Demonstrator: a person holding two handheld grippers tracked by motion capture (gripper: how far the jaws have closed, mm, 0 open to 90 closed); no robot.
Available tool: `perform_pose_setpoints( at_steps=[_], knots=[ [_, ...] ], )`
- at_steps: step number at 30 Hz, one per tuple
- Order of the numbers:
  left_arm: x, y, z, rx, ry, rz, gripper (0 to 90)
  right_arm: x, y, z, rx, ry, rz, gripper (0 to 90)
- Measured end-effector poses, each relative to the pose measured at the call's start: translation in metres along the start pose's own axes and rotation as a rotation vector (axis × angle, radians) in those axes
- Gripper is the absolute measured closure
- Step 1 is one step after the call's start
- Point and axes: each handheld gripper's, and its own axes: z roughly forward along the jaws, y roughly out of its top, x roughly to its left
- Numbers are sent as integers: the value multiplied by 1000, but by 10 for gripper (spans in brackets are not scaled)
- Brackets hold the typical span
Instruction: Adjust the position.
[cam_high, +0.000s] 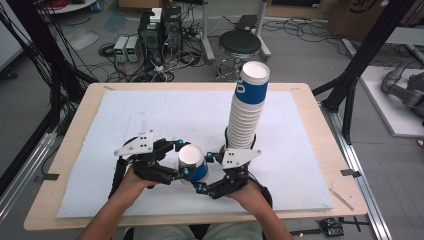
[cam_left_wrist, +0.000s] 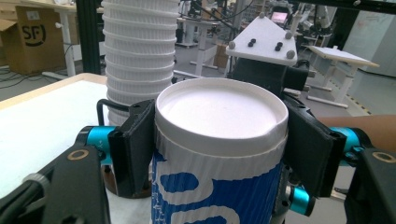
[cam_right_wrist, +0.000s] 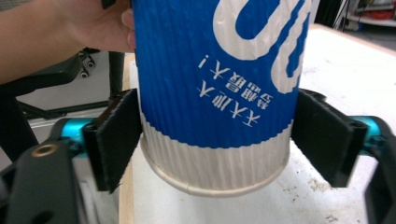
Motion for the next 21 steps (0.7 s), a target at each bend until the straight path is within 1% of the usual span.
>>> perform_pose_setpoints(
  at_steps=[2, 7, 9, 10, 13, 15, 16, 17, 18, 19, 21],
  knots=[
    [-1, 0, 0, -3, -3, 3, 306, -1, 0, -3, -5, 11, -1, 242],
    [0, 0, 0, -9, -8, 4, 310, -1, 1, -6, 2, 19, -7, 297],
    [0, 0, 0, -4, -9, 2, 311, -2, 2, -7, 14, 18, -7, 314],
    [1, 0, 0, -1, -12, 4, 310, -2, 3, -7, 23, 25, -4, 321],
    [1, -2, 0, 5, -16, -16, 308, -2, 3, -7, 39, 30, 2, 337],
    [1, -3, 0, 13, -14, -20, 304, -3, 3, -7, 51, 37, 3, 343],
    [1, -3, 1, 24, -11, -16, 292, -3, 3, -7, 59, 36, -1, 344],
    [1, -4, 2, 39, -2, -26, 232, -3, 4, -7, 65, 42, -2, 345],
    [2, -5, 4, 56, 5, -45, 154, -3, 4, -8, 67, 46, -1, 346],
    [2, -6, 4, 71, 0, -48, 127, -3, 6, -8, 72, 52, -3, 346],
    [2, -7, 5, 84, -9, -44, 127, -3, 7, -10, 91, 50, -10, 346]
  ],
)
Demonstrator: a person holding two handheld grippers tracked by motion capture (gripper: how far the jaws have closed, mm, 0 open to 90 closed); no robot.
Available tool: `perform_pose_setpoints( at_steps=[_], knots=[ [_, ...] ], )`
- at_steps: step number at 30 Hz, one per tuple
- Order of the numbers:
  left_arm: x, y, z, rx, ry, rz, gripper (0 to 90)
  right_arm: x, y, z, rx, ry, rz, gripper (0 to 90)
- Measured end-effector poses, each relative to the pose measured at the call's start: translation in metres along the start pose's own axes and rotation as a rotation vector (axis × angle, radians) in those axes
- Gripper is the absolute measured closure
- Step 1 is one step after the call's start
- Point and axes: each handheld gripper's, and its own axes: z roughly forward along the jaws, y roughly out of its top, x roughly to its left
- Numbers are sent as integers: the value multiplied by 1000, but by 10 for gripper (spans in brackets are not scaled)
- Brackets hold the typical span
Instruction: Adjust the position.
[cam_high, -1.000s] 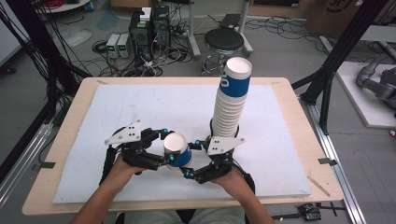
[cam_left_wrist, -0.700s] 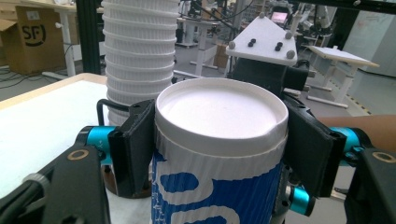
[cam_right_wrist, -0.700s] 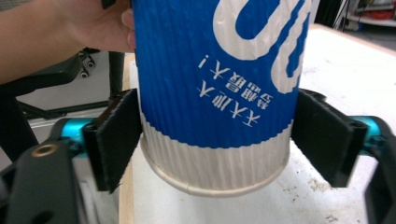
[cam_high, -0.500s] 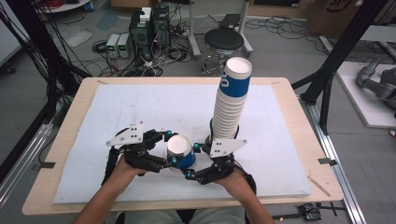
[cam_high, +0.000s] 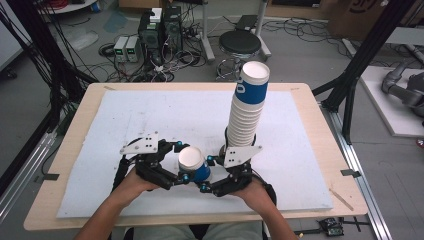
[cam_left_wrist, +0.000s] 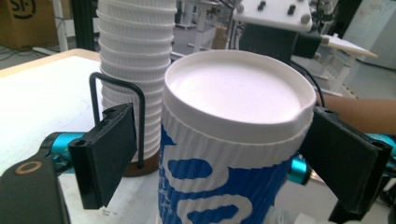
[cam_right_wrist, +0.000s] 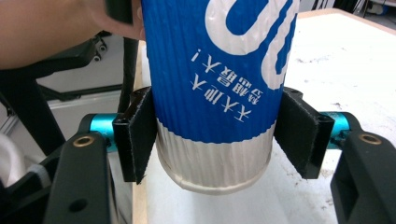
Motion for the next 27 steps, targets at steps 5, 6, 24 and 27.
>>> perform_pose_setpoints(
  at_steps=[5, 6, 24, 27],
  knots=[
    [2, 1, -4, 9, -7, 8, 127, -1, -1, -5, 37, -5, -2, 346],
    [2, 1, -5, 6, -10, 5, 127, -2, -1, -6, 49, -9, -7, 345],
    [8, 23, -19, 141, -39, 38, 129, -8, 20, -17, 326, -39, -99, 345],
    [10, 26, -19, 167, -40, 41, 130, -8, 26, -14, 394, -47, -120, 347]
  ],
)
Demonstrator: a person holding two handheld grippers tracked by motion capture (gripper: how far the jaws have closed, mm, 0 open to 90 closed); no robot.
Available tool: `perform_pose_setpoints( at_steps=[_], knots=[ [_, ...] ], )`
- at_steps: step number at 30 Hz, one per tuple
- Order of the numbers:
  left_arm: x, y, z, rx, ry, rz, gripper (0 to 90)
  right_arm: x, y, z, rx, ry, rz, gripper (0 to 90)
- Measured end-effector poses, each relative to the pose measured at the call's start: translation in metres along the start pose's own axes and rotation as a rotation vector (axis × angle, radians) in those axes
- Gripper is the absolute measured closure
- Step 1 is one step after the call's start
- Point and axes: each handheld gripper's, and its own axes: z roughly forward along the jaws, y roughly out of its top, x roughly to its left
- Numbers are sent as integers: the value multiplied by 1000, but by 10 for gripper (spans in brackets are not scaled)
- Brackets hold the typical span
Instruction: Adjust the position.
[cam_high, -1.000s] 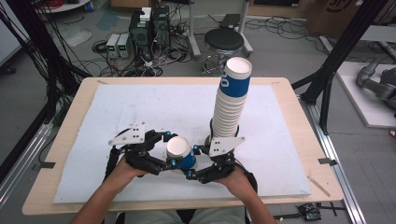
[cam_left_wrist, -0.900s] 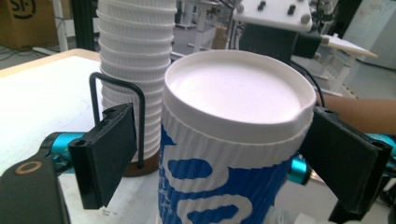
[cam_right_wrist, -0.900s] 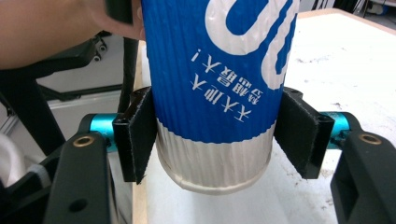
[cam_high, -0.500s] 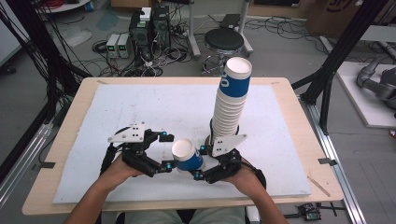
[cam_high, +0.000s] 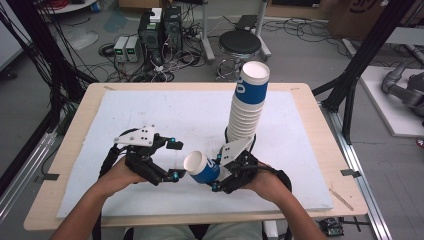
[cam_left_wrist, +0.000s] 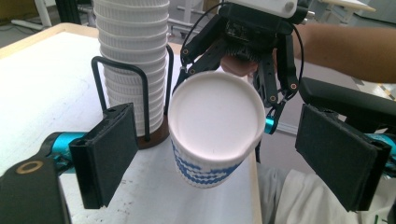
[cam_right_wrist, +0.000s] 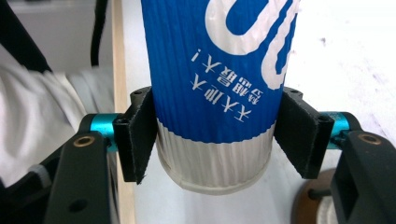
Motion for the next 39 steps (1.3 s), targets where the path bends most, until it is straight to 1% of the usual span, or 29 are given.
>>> perform_pose_setpoints(
  at_steps=[1, 4, 5, 9, 11, 12, 13, 15, 16, 17, 21, 22, 25, 27, 29, 31, 35, 39],
  knots=[
    [0, 0, 0, 3, 2, 0, 130, 0, 3, 1, 30, 5, -10, 347],
    [1, 1, 4, 26, -6, -1, 130, 0, 9, 3, 94, -10, -36, 348],
    [1, 1, 5, 34, -11, -2, 129, 0, 11, 3, 115, -8, -41, 348],
    [2, -1, 14, 67, -20, -12, 130, 0, 17, 6, 156, -5, -63, 348],
    [3, -2, 17, 86, -27, -13, 130, 0, 20, 9, 171, -7, -88, 347],
    [3, -2, 19, 97, -28, -8, 130, 1, 21, 9, 189, -5, -83, 348],
    [3, -3, 21, 102, -27, -11, 130, 1, 22, 10, 205, -3, -83, 347],
    [3, -4, 24, 128, -33, -12, 133, 2, 25, 12, 222, -14, -94, 347],
    [3, -4, 26, 129, -34, -21, 136, 2, 27, 12, 229, -12, -98, 347],
    [4, -5, 28, 146, -39, -16, 138, 2, 29, 13, 243, -10, -101, 347],
    [5, -6, 33, 175, -47, -28, 158, 4, 36, 14, 290, -6, -122, 346],
    [6, -6, 34, 186, -50, -26, 164, 4, 37, 14, 297, -5, -127, 346],
    [7, -7, 36, 201, -54, -36, 181, 6, 41, 14, 311, 0, -135, 346],
    [8, -8, 37, 206, -67, -39, 209, 6, 42, 14, 313, 2, -136, 346],
    [8, -9, 37, 210, -78, -41, 267, 6, 43, 14, 309, 4, -142, 346],
    [9, -9, 37, 210, -78, -44, 279, 7, 43, 14, 314, 1, -142, 346],
    [9, -9, 37, 220, -80, -21, 290, 7, 43, 14, 315, 3, -146, 346],
    [8, -9, 37, 216, -70, 6, 306, 6, 42, 13, 314, 5, -146, 338]
  ],
)
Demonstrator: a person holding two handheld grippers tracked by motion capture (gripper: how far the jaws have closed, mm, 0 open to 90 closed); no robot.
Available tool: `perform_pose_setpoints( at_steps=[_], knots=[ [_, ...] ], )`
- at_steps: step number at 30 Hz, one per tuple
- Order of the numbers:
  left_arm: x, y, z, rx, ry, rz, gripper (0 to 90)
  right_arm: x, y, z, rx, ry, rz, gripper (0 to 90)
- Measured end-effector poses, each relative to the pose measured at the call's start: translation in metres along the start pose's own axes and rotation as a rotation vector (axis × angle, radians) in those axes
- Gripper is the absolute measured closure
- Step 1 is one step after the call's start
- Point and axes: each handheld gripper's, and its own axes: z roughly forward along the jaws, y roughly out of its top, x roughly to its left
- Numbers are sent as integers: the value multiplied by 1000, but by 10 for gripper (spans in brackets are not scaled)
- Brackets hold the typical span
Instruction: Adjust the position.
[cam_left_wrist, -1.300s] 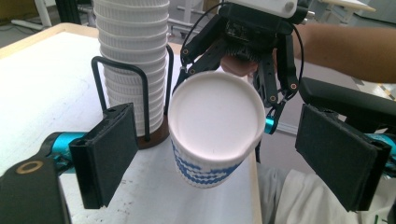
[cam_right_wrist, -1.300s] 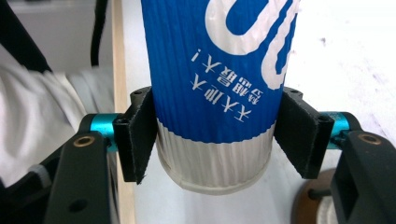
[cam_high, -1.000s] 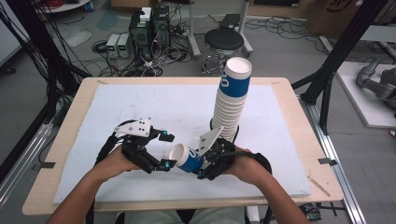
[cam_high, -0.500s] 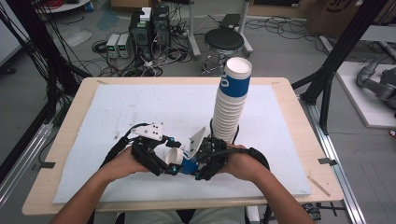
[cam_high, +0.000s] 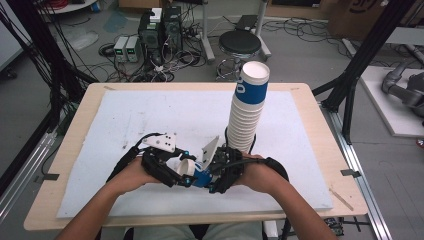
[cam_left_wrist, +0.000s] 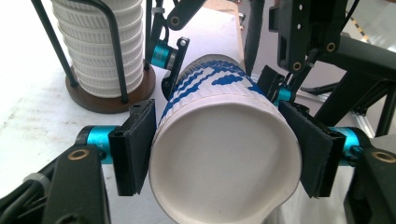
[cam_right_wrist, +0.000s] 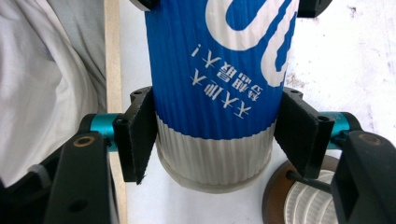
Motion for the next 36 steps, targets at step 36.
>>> perform_pose_setpoints(
  at_steps=[36],
  knots=[
    [8, -33, -22, -364, 32, -15, 300, 4, -79, -25, -674, -42, 268, 205]
  ],
)
